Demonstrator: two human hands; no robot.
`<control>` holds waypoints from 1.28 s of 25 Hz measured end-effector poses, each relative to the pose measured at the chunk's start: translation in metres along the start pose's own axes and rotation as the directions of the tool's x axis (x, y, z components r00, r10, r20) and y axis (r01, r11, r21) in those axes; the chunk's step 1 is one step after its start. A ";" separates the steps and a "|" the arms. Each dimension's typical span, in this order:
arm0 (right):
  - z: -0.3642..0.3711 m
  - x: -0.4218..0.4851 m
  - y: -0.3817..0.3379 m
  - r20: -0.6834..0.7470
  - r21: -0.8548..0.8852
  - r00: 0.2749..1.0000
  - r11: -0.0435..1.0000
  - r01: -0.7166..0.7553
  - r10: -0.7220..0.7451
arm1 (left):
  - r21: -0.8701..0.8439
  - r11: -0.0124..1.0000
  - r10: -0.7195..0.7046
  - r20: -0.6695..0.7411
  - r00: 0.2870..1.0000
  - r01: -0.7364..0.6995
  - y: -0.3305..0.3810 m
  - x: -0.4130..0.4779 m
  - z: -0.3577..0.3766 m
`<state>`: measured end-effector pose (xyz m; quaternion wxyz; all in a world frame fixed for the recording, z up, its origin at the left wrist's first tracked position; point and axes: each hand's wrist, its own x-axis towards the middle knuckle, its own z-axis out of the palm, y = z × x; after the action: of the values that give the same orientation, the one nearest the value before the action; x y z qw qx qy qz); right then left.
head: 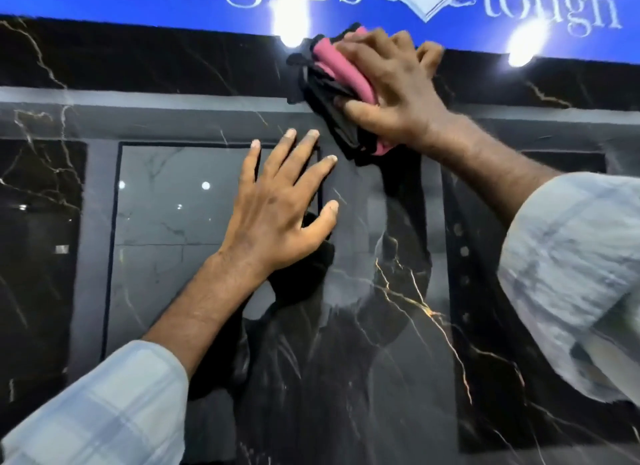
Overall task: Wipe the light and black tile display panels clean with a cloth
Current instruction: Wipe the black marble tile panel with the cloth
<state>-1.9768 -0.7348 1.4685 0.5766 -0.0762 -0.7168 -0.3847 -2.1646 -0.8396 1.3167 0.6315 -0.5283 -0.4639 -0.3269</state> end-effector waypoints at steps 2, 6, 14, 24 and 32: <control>0.008 -0.017 -0.017 0.019 -0.060 0.999 0.998 0.035 -0.034 | -0.040 0.998 -0.040 -0.012 0.999 0.040 0.001 -0.015 -0.005; -0.011 -0.043 0.010 0.061 -0.048 0.947 0.947 0.318 -0.315 | 0.025 1.000 -0.016 0.059 0.998 0.014 0.008 -0.058 -0.012; -0.019 -0.105 0.013 0.144 0.118 0.918 0.928 0.354 -0.369 | 0.151 0.988 -0.056 0.141 0.988 0.035 0.020 -0.071 -0.010; -0.032 -0.143 0.033 0.225 0.275 0.969 0.961 0.038 -0.103 | 0.217 0.975 -0.079 0.171 0.982 0.040 0.023 -0.076 -0.012; -0.036 -0.161 0.011 0.195 0.051 0.933 0.953 0.299 -0.303 | 0.178 0.980 0.035 0.262 0.965 -0.084 0.034 -0.098 -0.013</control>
<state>-1.8911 -0.6962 1.3322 0.4364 0.0020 -0.7782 -0.4516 -2.1656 -0.8518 1.2131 0.6224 -0.5183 -0.5544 -0.1913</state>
